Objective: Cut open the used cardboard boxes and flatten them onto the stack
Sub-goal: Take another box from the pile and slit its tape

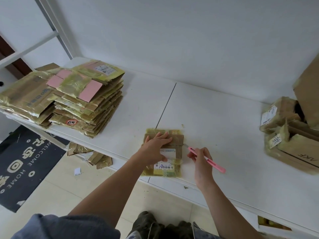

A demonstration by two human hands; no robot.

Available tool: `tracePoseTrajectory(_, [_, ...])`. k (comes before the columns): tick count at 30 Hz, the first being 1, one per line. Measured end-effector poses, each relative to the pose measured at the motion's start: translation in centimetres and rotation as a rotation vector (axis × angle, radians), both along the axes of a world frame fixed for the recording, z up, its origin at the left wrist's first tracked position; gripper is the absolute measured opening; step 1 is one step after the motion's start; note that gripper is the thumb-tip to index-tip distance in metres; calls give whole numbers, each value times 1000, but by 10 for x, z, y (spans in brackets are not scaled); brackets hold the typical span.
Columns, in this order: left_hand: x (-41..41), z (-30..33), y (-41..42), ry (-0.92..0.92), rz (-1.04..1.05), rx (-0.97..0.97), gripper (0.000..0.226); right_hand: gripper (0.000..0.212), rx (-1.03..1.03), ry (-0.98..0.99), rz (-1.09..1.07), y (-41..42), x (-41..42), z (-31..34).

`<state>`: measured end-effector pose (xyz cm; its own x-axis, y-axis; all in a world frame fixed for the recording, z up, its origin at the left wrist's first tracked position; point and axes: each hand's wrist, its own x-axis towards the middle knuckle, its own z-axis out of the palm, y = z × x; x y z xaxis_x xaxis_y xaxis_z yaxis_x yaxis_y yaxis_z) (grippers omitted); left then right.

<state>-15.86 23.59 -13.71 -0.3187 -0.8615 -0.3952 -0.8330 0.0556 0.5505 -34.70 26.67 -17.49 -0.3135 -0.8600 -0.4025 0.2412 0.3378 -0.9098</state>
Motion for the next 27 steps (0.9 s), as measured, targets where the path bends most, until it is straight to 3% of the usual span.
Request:
tracePoseTrajectory(13, [-2, 1, 3, -49, -9, -13, 93, 21, -111, 211, 164, 26, -7, 6])
tracePoseTrajectory(21, [-3, 3, 4, -58, -19, -30, 91, 22, -227, 353, 405, 44, -19, 19])
tracePoseTrajectory(25, [-1, 4, 4, -137, -90, -32, 92, 13, -356, 532, 333, 33, -33, 30])
tracePoseTrajectory(27, [-1, 6, 4, -194, -132, -41, 91, 4, -406, 792, 354, 21, -47, 31])
